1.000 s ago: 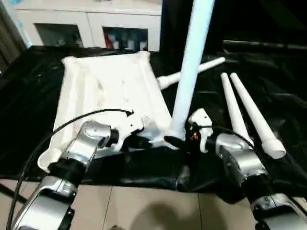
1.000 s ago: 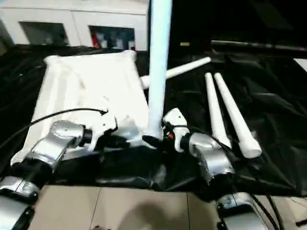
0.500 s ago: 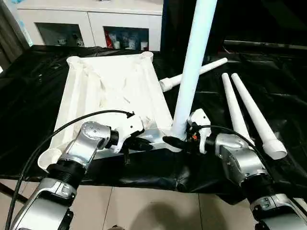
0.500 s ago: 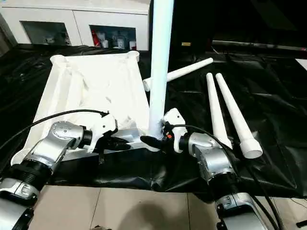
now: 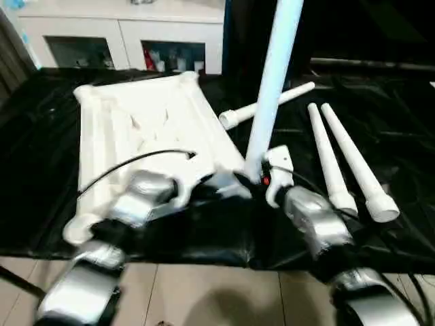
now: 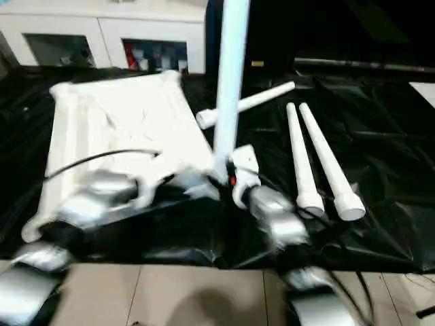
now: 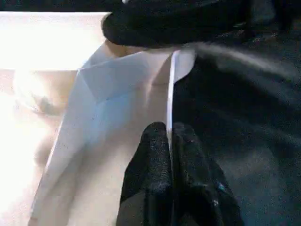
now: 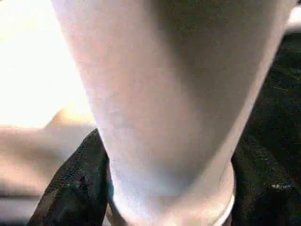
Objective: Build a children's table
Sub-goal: Rotate leg to tighten
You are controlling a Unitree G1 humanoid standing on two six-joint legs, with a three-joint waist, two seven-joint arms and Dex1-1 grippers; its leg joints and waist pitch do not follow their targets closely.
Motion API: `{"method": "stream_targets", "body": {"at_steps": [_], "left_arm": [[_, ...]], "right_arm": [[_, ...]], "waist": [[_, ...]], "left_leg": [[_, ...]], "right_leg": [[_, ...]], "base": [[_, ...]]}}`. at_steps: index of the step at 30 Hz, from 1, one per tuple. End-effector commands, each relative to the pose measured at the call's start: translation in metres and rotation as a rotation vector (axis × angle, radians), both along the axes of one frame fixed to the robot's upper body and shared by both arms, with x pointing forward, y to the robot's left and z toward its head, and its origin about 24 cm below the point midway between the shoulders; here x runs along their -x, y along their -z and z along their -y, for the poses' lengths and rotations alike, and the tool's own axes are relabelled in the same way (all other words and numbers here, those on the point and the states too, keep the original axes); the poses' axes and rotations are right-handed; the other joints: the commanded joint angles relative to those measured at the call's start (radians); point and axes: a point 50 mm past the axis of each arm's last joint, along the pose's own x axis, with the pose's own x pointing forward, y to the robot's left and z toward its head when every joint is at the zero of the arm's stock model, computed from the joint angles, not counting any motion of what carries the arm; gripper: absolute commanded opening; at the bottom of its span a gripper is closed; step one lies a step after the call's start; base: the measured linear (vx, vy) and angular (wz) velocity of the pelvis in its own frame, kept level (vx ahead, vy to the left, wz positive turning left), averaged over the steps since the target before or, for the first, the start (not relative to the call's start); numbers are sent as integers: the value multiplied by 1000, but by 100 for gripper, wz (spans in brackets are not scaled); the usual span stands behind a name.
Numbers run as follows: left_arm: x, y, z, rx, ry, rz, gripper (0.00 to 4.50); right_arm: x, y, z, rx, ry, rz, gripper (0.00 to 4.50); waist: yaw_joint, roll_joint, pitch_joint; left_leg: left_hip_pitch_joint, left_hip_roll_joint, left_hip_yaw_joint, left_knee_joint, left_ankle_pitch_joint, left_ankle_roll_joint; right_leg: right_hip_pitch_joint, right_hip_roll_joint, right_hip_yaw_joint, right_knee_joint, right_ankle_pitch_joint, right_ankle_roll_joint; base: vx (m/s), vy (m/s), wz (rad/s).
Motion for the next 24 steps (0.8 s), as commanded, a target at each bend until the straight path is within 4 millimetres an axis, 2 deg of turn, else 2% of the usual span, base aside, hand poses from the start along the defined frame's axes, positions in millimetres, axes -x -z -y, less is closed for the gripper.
{"method": "stream_targets", "body": {"at_steps": [1,2,3,5,6,8,10,11,12,13,15,16,19,20,21,22,23,24], "left_arm": [[-4,4,1,42,-148,6,0],[-5,3,9,36,-143,23,0],[-5,3,12,33,-133,34,0],[-5,2,14,32,-127,42,0],[-6,1,16,24,-110,60,0],[-6,2,15,22,-106,59,0],[-6,3,14,19,-103,59,0],[-6,3,13,17,-96,61,0],[-6,3,12,17,-97,62,0],[-6,3,11,17,-98,63,0],[-8,2,9,17,-100,81,0],[-9,0,8,16,-100,98,0],[-12,-3,6,10,-120,146,0],[-14,-7,6,25,-122,174,44],[-17,-13,7,60,-127,187,55],[-17,-13,7,60,-127,187,55],[-22,-26,7,136,-145,223,63],[-24,-33,5,166,-164,240,79]], "right_arm": [[9,23,-2,8,68,-121,276],[6,19,-13,30,50,-95,276],[5,16,-19,39,29,-75,276],[4,14,-22,44,16,-62,276],[4,11,-25,27,2,-45,331],[3,9,-26,-38,2,-38,345],[2,7,-26,-66,-3,-20,352],[2,5,-26,-76,-7,-5,381],[1,4,-25,-74,-10,6,389],[1,4,-25,-74,-11,9,389],[0,-3,-18,-51,-44,63,393],[1,-6,-15,-42,-67,89,393],[4,-9,-6,-40,-113,121,393],[7,-10,-1,-35,-132,136,395],[12,-11,7,-19,-146,156,395],[12,-11,7,-19,-146,156,395],[20,-13,18,0,-167,181,395],[25,-13,24,5,-173,191,395]], "waist": [[1,-12,-56],[3,-11,-57],[3,-13,-60],[6,-14,-64],[7,-14,-64],[9,-15,-62],[9,-13,-60],[5,-12,-58],[2,-10,-58],[0,-10,-58],[-1,-8,-58],[1,-11,-58],[2,-10,-62],[1,-11,-63],[4,-10,-64],[6,-12,-65],[14,-11,-68],[16,-9,-72]], "left_leg": [[18,35,-16,-63,-230,0],[17,35,-15,-63,-220,5],[10,34,-14,-62,-192,16],[5,32,-12,-56,-145,50],[3,31,-11,-55,-136,66],[4,31,-9,-55,-146,74],[6,32,-10,-57,-176,74],[2,33,-15,-62,-194,62],[6,36,-14,-63,-212,56],[6,35,-14,-63,-217,54],[6,36,-14,-63,-218,51],[4,35,-14,-62,-216,56],[-1,34,-15,-60,-183,73],[-1,34,-15,-59,-178,76],[0,33,-14,-56,-162,85],[0,33,-14,-55,-149,89],[-2,32,-14,-51,-119,108],[1,34,-13,-48,-103,113]], "right_leg": [[27,-68,47,-92,-285,-188],[28,-68,47,-90,-263,-188],[33,-67,45,-82,-204,-193],[39,-67,44,-73,-109,-206],[40,-68,43,-73,-95,-211],[39,-69,43,-76,-112,-210],[37,-71,42,-82,-166,-203],[41,-71,39,-85,-216,-191],[36,-71,40,-88,-235,-190],[36,-71,40,-89,-240,-190],[34,-71,41,-88,-236,-194],[37,-69,41,-89,-224,-189],[42,-68,41,-82,-155,-185],[43,-68,40,-80,-145,-189],[43,-68,40,-79,-122,-191],[45,-67,40,-78,-104,-190],[48,-69,40,-73,-48,-205],[49,-67,41,-67,-7,-215]], "base": [[0,0,0],[0,0,0],[0,0,0],[0,0,0],[0,0,0],[0,0,0],[0,0,0],[0,0,0],[0,0,0],[0,0,0],[0,0,0],[0,0,0],[0,0,0],[0,0,0],[0,0,0],[0,0,0],[0,0,0],[0,0,0]]}}
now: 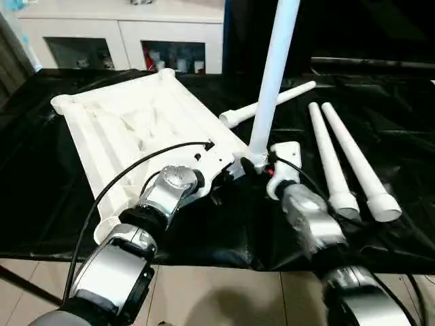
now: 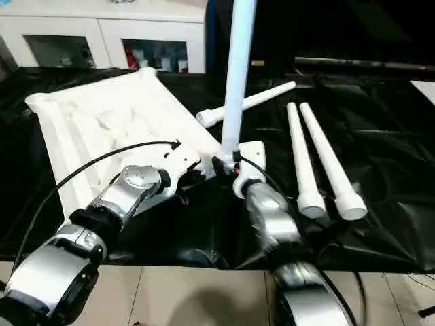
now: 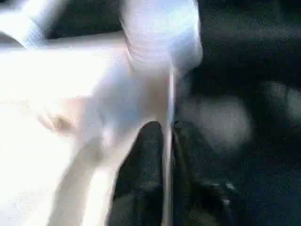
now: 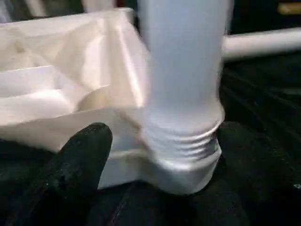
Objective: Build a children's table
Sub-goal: Rotate leg to tighten
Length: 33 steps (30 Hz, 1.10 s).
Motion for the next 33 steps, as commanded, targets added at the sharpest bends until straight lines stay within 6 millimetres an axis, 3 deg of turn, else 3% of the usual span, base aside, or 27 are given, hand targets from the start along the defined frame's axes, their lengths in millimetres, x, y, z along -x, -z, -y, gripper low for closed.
{"method": "stream_targets", "body": {"at_steps": [1,2,4,6,10,11,13,14,16,17,18,19,20,21,22,23,24,26,28,32,33], "left_arm": [[-10,-23,-3,73,-39,86,79],[-11,-26,-8,74,-56,112,101],[-14,-30,-19,72,-108,139,101],[-16,-32,-31,44,-149,163,135],[-16,-36,-79,-62,-295,203,153],[-14,-39,-92,-80,-330,216,165],[-9,-44,-114,-125,-392,243,192],[-6,-48,-127,-158,-431,259,192],[3,-57,-156,-226,-536,281,192],[9,-61,-168,-263,-580,291,192],[10,-62,-170,-271,-586,291,192],[18,-66,-183,-323,-632,287,192],[22,-67,-187,-342,-649,283,192],[27,-69,-195,-382,-681,273,192],[31,-70,-199,-406,-701,267,192],[42,-73,-212,-501,-748,256,192],[42,-73,-212,-503,-749,256,192],[50,-73,-219,-570,-770,244,192],[55,-70,-224,-618,-776,226,192],[63,-61,-229,-668,-778,164,192],[69,-49,-227,-680,-754,101,192]], "right_arm": [[4,-7,1,1,-39,25,395],[10,-9,5,-10,-51,30,395],[19,-11,7,-20,-82,31,395],[24,-11,7,-18,-105,17,395],[28,1,6,51,-117,-53,395],[27,4,6,69,-110,-76,395],[26,11,5,116,-91,-116,395],[24,13,4,129,-80,-133,395],[20,16,0,150,-65,-159,395],[17,16,-1,156,-54,-168,395],[17,16,-2,155,-52,-170,395],[13,16,-3,155,-36,-188,395],[11,16,-4,156,-30,-196,395],[8,17,-5,162,-22,-209,395],[6,18,-6,168,-18,-216,395],[0,21,-9,194,-13,-225,395],[0,21,-9,194,-13,-226,395],[-4,22,-13,197,-15,-233,395],[-6,21,-16,193,-20,-238,395],[-9,21,-19,197,-29,-245,395],[-10,22,-21,199,-36,-250,395]], "waist": [[9,-6,-78],[14,-11,-83],[14,-11,-80],[14,-11,-75],[10,-8,-68],[9,-14,-67],[5,-6,-66],[3,-19,-66],[5,-12,-66],[2,-22,-65],[3,-19,-63],[5,-13,-63],[5,-22,-63],[7,-26,-62],[10,-20,-61],[13,-29,-60],[14,-34,-60],[17,-27,-59],[17,-37,-59],[17,-35,-56],[16,-33,-58]], "left_leg": [[12,39,-19,-44,-77,125],[8,37,-19,-38,-40,143],[4,36,-18,-35,-21,170],[5,38,-17,-37,-53,174],[12,41,-16,-47,-138,108],[9,45,-19,-50,-141,87],[13,44,-17,-51,-152,62],[13,44,-15,-52,-141,52],[11,42,-16,-52,-127,45],[15,47,-15,-53,-121,39],[11,45,-16,-54,-117,38],[19,46,-14,-53,-123,26],[20,47,-14,-55,-121,25],[20,47,-13,-54,-109,21],[22,45,-12,-54,-107,16],[23,44,-10,-54,-105,12],[20,45,-11,-54,-103,10],[23,43,-11,-56,-124,-2],[22,43,-13,-59,-144,-16],[24,40,-16,-63,-200,-41],[23,40,-17,-64,-215,-47]], "right_leg": [[53,-61,45,-54,72,-242],[55,-57,44,-44,154,-250],[51,-56,42,-39,206,-263],[50,-59,41,-45,159,-260],[42,-58,43,-59,-14,-240],[45,-62,43,-55,-32,-239],[38,-60,45,-59,-64,-230],[38,-56,45,-56,-51,-227],[37,-58,46,-51,-53,-224],[35,-57,45,-49,-37,-226],[35,-57,45,-47,-37,-225],[31,-57,47,-49,-38,-221],[31,-56,46,-48,-32,-223],[31,-56,46,-44,-19,-226],[29,-54,47,-44,-18,-225],[27,-53,47,-46,-11,-222],[30,-56,47,-41,-10,-223],[27,-57,48,-45,-33,-214],[29,-56,47,-45,-40,-205],[26,-55,49,-50,-71,-193],[26,-57,49,-50,-80,-194]], "base": [[0,0,0],[0,0,0],[0,0,0],[0,0,0],[0,0,0],[0,0,0],[0,0,0],[0,0,0],[0,0,0],[0,0,0],[0,0,0],[0,0,0],[0,0,0],[0,0,0],[0,0,0],[0,0,0],[0,0,0],[0,0,0],[0,0,0],[0,0,0],[0,0,0]]}}
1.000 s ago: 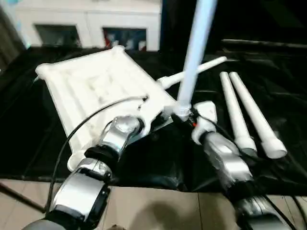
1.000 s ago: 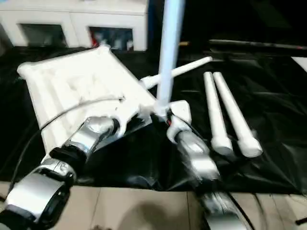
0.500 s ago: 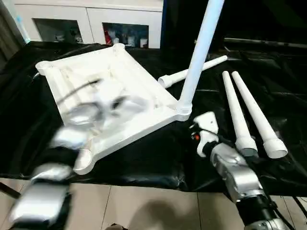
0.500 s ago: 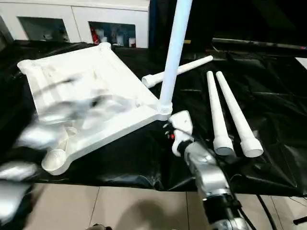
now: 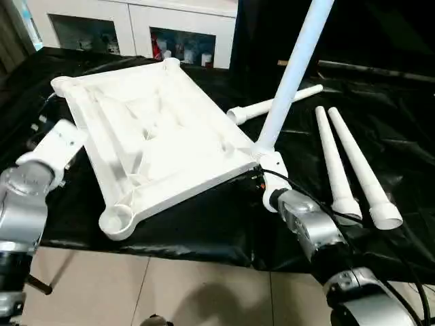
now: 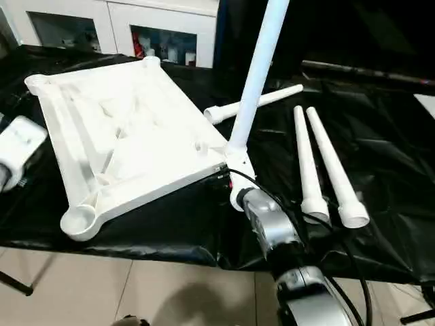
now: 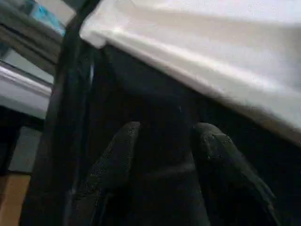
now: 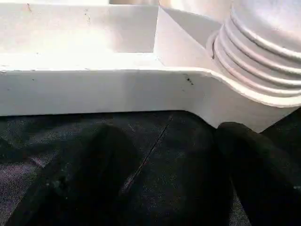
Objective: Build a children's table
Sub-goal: Rotate leg to tighten, then rotate table base
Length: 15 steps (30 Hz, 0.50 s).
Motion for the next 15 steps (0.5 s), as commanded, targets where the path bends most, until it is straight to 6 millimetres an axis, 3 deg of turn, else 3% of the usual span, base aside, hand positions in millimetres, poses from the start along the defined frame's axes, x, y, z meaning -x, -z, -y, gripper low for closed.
{"method": "stream_targets", "body": {"at_steps": [1,3,4,5,6,10,13,14,15], "left_arm": [[3,9,8,11,30,-58,192],[6,24,19,71,77,-117,192],[6,28,25,96,105,-137,192],[7,29,29,115,122,-147,192],[8,33,40,170,179,-183,192],[12,34,53,211,272,-248,192],[24,30,68,264,402,-352,192],[29,28,73,277,447,-385,192],[30,28,73,280,454,-390,192]], "right_arm": [[-1,3,0,18,-2,-10,395],[-3,6,-2,21,-17,-13,395],[-4,6,-4,18,-27,-12,395],[-4,7,-5,15,-34,-12,395],[-4,7,-10,7,-54,-14,395],[-4,8,-16,-1,-84,-18,395],[-2,8,-36,-14,-166,-24,395],[-1,8,-44,-18,-200,-25,395],[0,8,-45,-19,-208,-25,395]], "waist": [[1,26,-66],[0,33,-64],[2,32,-64],[2,43,-65],[0,35,-64],[0,36,-64],[-2,32,-67],[-4,33,-64],[-7,36,-62]], "left_leg": [[30,36,-19,-74,-225,-45],[27,36,-22,-76,-256,-53],[35,36,-20,-74,-286,-58],[34,36,-22,-73,-290,-62],[30,36,-23,-76,-298,-64],[30,37,-25,-75,-307,-60],[29,40,-25,-74,-289,-54],[25,40,-27,-77,-284,-55],[28,39,-24,-76,-292,-58]], "right_leg": [[36,-57,47,-60,-93,-193],[35,-61,48,-64,-133,-197],[28,-61,49,-70,-162,-195],[29,-62,50,-68,-158,-196],[32,-61,49,-69,-162,-197],[32,-60,49,-68,-161,-203],[31,-61,48,-60,-143,-220],[36,-60,46,-59,-148,-221],[31,-55,48,-62,-150,-219]], "base": [[0,0,0],[0,0,0],[0,0,0],[0,0,0],[0,0,0],[0,0,0],[0,0,0],[0,0,0],[0,0,0]]}}
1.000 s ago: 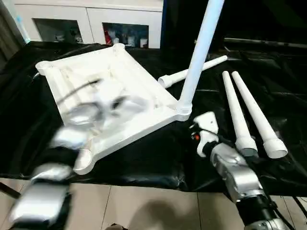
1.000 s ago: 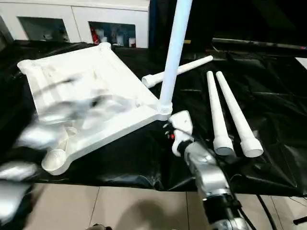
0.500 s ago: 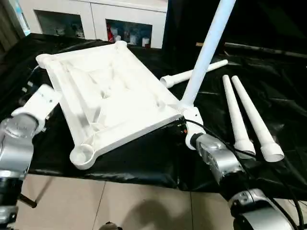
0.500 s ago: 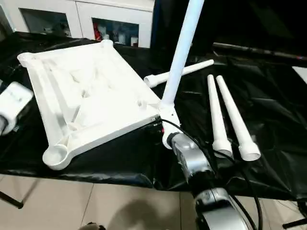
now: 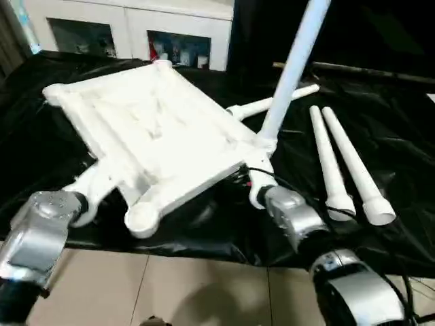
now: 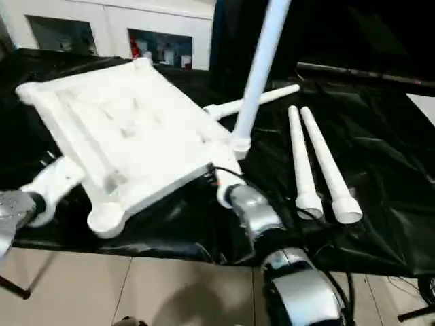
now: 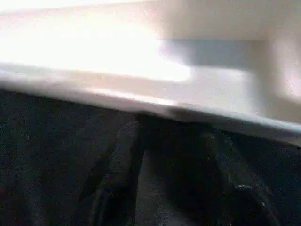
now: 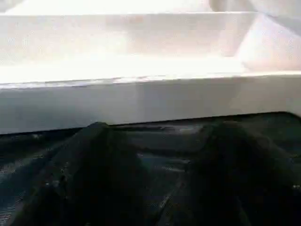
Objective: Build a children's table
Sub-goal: Rotate table base
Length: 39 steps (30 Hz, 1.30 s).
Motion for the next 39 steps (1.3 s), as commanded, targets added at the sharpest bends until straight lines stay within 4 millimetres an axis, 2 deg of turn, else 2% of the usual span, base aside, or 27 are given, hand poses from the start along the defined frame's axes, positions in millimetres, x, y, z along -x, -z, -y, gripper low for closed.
{"method": "stream_targets", "body": {"at_steps": [1,3,5,7,12,13,14,15,16,17,18,19,20,22,23,25,27,28,29,31,32,33,34,35,36,37,39], "left_arm": [[5,-3,17,57,91,-38,192],[7,-4,21,72,123,-48,192],[15,-8,36,120,232,-81,192],[18,-8,45,143,282,-92,192],[15,-8,70,225,342,-59,192],[13,-8,73,231,345,-60,192],[13,-7,74,219,354,-72,192],[13,-6,74,207,363,-79,192],[13,-7,72,190,377,-84,192],[13,-7,71,178,386,-88,192],[12,-8,69,168,393,-91,192],[12,-8,68,162,396,-93,192],[10,-14,65,146,411,-83,192],[8,-18,65,144,425,-69,192],[7,-21,65,149,434,-60,192],[6,-26,66,157,449,-43,192],[2,-41,72,188,498,25,192],[2,-41,72,188,498,25,192],[-2,-50,76,199,523,74,192],[-8,-62,82,221,560,136,192],[-8,-62,82,221,560,136,192],[-10,-65,86,240,579,154,192],[-10,-65,86,240,579,154,192],[-14,-66,94,258,617,197,192],[-14,-66,94,258,617,197,192],[-16,-64,96,234,634,199,192],[-18,-61,96,198,657,196,220]], "right_arm": [[7,5,-19,3,-97,-23,395],[8,5,-25,-3,-122,-24,395],[14,4,-41,-19,-214,-17,395],[17,4,-47,-22,-252,-11,395],[22,5,-51,-63,-319,4,395],[23,5,-49,-59,-329,12,395],[24,6,-45,-57,-334,20,395],[24,6,-43,-57,-337,25,395],[24,6,-38,-59,-326,36,395],[23,6,-34,-60,-318,44,395],[23,5,-29,-67,-308,54,395],[22,5,-25,-71,-301,61,395],[22,3,-10,-82,-266,81,395],[23,2,-3,-83,-252,92,395],[24,2,4,-82,-243,102,395],[25,1,12,-78,-230,116,395],[32,-3,30,-70,-206,144,395],[32,-3,30,-70,-206,144,395],[37,-6,40,-62,-194,160,395],[43,-11,54,-42,-172,182,395],[43,-11,54,-42,-172,182,395],[44,-15,59,-37,-159,194,395],[44,-15,59,-37,-159,194,395],[45,-25,67,-44,-132,223,395],[45,-25,67,-44,-132,223,395],[45,-30,69,-51,-124,232,395],[45,-34,71,-56,-120,238,395]], "waist": [[-2,29,-63],[-2,29,-63],[-7,28,-63],[-11,27,-62],[-25,28,-65],[-25,33,-66],[-26,42,-66],[-24,33,-68],[-26,43,-68],[-28,36,-70],[-29,42,-70],[-32,38,-69],[-33,46,-69],[-30,42,-67],[-28,48,-66],[-23,45,-64],[-24,51,-64],[-23,50,-60],[-24,51,-61],[-21,45,-62],[-22,42,-62],[-25,52,-59],[-28,47,-60],[-32,42,-60],[-30,42,-61],[-34,40,-63],[-36,42,-61]], "left_leg": [[25,35,-19,-76,-291,-56],[24,35,-19,-76,-287,-54],[20,37,-21,-77,-278,-52],[22,37,-19,-77,-280,-53],[21,36,-17,-72,-256,-50],[22,36,-17,-71,-249,-49],[24,35,-16,-70,-245,-51],[22,34,-16,-69,-230,-41],[20,33,-16,-68,-226,-41],[19,32,-16,-67,-218,-35],[21,32,-16,-66,-219,-36],[21,32,-14,-65,-219,-32],[23,32,-14,-65,-224,-28],[25,32,-14,-65,-227,-29],[29,33,-13,-64,-241,-34],[30,33,-13,-66,-271,-40],[34,33,-13,-66,-306,-53],[34,33,-14,-68,-312,-53],[31,31,-16,-68,-309,-53],[30,31,-15,-67,-307,-49],[25,29,-17,-67,-301,-46],[23,28,-17,-68,-303,-45],[21,28,-17,-67,-304,-45],[17,26,-17,-66,-297,-40],[20,27,-16,-64,-296,-37],[16,27,-18,-64,-283,-31],[16,24,-18,-63,-279,-21]], "right_leg": [[33,-59,48,-68,-148,-217],[35,-63,50,-69,-155,-215],[38,-63,50,-68,-158,-213],[37,-61,51,-68,-162,-214],[41,-57,52,-65,-126,-221],[41,-57,52,-64,-112,-223],[40,-55,52,-63,-97,-225],[44,-53,50,-60,-64,-230],[45,-53,51,-57,-54,-233],[47,-52,50,-58,-40,-236],[47,-52,50,-57,-34,-240],[47,-49,51,-58,-27,-242],[46,-49,51,-59,-34,-245],[47,-45,50,-62,-44,-236],[42,-46,51,-62,-61,-237],[43,-46,52,-69,-114,-223],[38,-46,53,-74,-161,-209],[37,-43,54,-78,-166,-203],[40,-41,53,-76,-160,-201],[43,-44,53,-79,-174,-191],[46,-45,52,-79,-190,-187],[44,-45,52,-81,-213,-182],[46,-46,52,-83,-223,-176],[49,-45,52,-86,-239,-170],[46,-47,52,-87,-248,-166],[48,-48,53,-84,-245,-168],[45,-44,52,-90,-263,-155]], "base": [[0,0,0],[0,0,0],[0,0,0],[0,0,0],[0,0,0],[0,0,0],[0,0,0],[0,0,0],[0,0,0],[0,0,0],[0,0,0],[0,0,0],[0,0,0],[0,0,0],[0,0,0],[0,0,0],[0,0,0],[0,0,0],[0,0,0],[0,0,0],[0,0,0],[0,0,0],[0,0,0],[0,0,0],[0,0,0],[0,0,0],[0,0,0]]}}
